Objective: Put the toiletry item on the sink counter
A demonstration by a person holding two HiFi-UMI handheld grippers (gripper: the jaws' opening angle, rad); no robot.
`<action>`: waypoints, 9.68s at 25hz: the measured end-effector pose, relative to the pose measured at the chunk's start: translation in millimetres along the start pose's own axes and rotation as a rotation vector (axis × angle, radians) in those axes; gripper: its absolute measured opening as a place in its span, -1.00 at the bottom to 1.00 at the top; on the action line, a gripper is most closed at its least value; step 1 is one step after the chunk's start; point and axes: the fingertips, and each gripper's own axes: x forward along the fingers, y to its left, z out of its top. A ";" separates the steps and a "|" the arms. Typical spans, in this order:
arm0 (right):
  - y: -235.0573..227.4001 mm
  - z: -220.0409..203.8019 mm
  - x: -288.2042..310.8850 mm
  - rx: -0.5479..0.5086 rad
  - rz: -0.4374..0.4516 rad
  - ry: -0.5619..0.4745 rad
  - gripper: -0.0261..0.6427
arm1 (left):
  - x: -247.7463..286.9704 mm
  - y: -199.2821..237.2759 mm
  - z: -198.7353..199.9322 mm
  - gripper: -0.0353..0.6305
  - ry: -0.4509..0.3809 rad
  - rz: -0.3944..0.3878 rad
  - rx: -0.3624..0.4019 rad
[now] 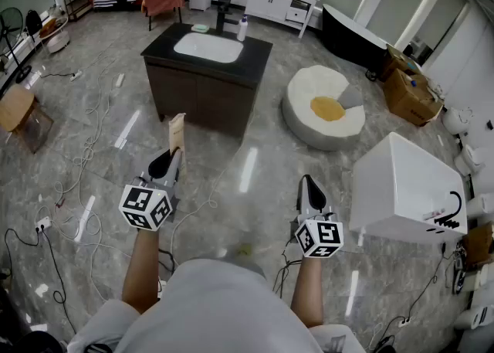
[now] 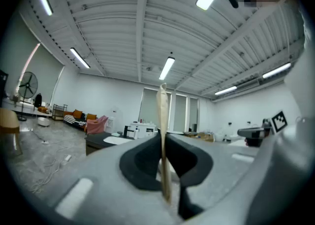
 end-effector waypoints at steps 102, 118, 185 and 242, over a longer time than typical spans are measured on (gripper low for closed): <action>-258.9 -9.4 775.5 0.016 -0.158 0.077 -0.91 | 767.0 354.7 -21.7 -0.83 0.147 -0.198 -0.053; -283.0 -0.6 872.5 0.007 -0.232 0.081 -0.91 | 891.6 391.2 -26.6 -0.83 0.178 -0.330 -0.090; -493.4 -118.2 957.9 0.107 -0.195 0.257 -0.91 | 1114.4 356.3 -324.2 -0.61 0.711 -0.083 -0.197; -286.3 -4.5 844.2 0.061 -0.248 0.037 -0.91 | 892.0 392.1 -26.2 -0.90 0.187 -0.214 0.062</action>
